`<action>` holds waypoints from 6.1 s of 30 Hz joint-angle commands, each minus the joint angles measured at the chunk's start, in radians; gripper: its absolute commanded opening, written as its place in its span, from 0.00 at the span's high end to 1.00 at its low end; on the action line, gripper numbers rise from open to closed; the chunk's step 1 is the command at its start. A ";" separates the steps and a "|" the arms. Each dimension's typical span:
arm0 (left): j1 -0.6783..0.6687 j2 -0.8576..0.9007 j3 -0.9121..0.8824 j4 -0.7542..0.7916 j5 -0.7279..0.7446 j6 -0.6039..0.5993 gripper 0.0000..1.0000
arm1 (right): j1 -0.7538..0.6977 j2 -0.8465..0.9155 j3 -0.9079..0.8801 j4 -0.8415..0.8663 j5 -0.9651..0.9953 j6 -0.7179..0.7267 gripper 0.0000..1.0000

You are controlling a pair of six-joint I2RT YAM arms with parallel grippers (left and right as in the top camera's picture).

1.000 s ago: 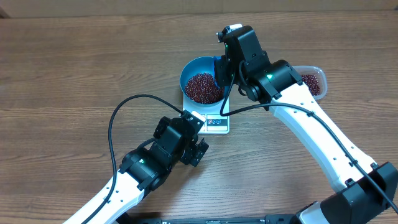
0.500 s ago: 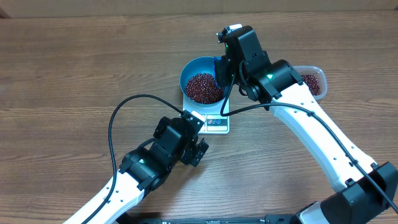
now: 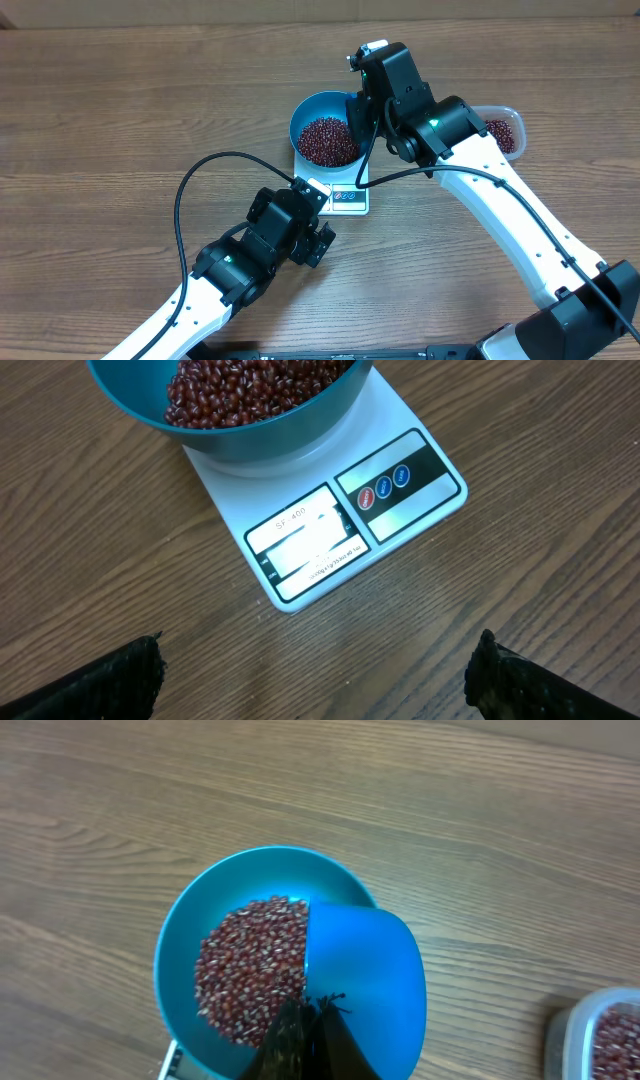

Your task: Scoop item into bowl and weigh 150g on scale

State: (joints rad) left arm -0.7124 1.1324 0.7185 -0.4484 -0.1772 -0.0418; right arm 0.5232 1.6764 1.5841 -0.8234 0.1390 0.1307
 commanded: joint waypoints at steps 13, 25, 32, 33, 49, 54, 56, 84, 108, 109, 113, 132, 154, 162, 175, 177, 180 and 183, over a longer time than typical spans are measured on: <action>0.005 -0.007 -0.012 0.004 -0.014 0.020 0.00 | -0.013 -0.033 0.031 0.017 -0.011 0.030 0.96; 0.005 -0.007 -0.012 0.004 -0.014 0.020 0.00 | -0.013 -0.033 0.031 0.018 -0.009 0.030 0.96; 0.005 -0.007 -0.012 0.004 -0.014 0.020 0.01 | -0.013 -0.033 0.031 0.018 -0.009 0.030 0.96; 0.005 -0.007 -0.012 0.004 -0.014 0.019 0.00 | -0.013 -0.033 0.031 0.018 -0.009 0.029 0.96; 0.005 -0.007 -0.012 0.004 -0.014 0.020 0.01 | -0.014 -0.033 0.031 0.010 -0.002 -0.031 0.96; 0.005 -0.007 -0.012 0.004 -0.014 0.020 0.00 | -0.014 -0.033 0.031 0.005 -0.003 -0.038 0.96; 0.005 -0.007 -0.012 0.004 -0.014 0.020 0.00 | -0.014 -0.033 0.031 0.003 -0.009 -0.058 0.96; 0.005 -0.007 -0.012 0.004 -0.014 0.020 0.01 | -0.014 -0.033 0.031 0.007 -0.009 -0.052 0.96; 0.005 -0.007 -0.012 0.003 -0.014 0.019 0.00 | -0.013 -0.033 0.031 -0.001 -0.042 -0.080 0.96; 0.005 -0.007 -0.012 0.004 -0.014 0.020 0.00 | -0.013 -0.033 0.031 -0.002 -0.034 -0.079 0.96; 0.005 -0.007 -0.012 0.004 -0.014 0.020 0.00 | -0.013 -0.032 0.031 -0.011 -0.051 -0.134 0.96; 0.005 -0.007 -0.012 0.004 -0.014 0.020 0.01 | -0.014 -0.032 0.031 -0.024 -0.060 -0.150 0.96; 0.005 -0.007 -0.012 0.004 -0.014 0.020 0.00 | -0.014 -0.032 0.031 -0.016 -0.068 -0.093 0.96; 0.005 -0.007 -0.012 0.004 -0.014 0.020 0.01 | -0.014 -0.032 0.031 -0.017 -0.067 -0.093 0.96; 0.005 -0.007 -0.012 0.004 -0.014 0.020 0.01 | -0.014 -0.032 0.031 -0.035 -0.090 -0.148 0.96; 0.005 -0.007 -0.012 0.004 -0.014 0.020 0.00 | -0.014 -0.032 0.031 -0.039 -0.089 -0.154 0.96; 0.005 -0.007 -0.012 0.004 -0.014 0.019 0.00 | -0.015 -0.032 0.031 -0.031 -0.089 -0.132 0.96; 0.005 -0.007 -0.012 0.003 -0.014 0.019 0.00 | -0.015 -0.032 0.031 -0.031 -0.089 -0.132 0.96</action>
State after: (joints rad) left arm -0.7124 1.1324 0.7185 -0.4484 -0.1772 -0.0418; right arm 0.5159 1.6764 1.5841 -0.8627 0.0555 0.0002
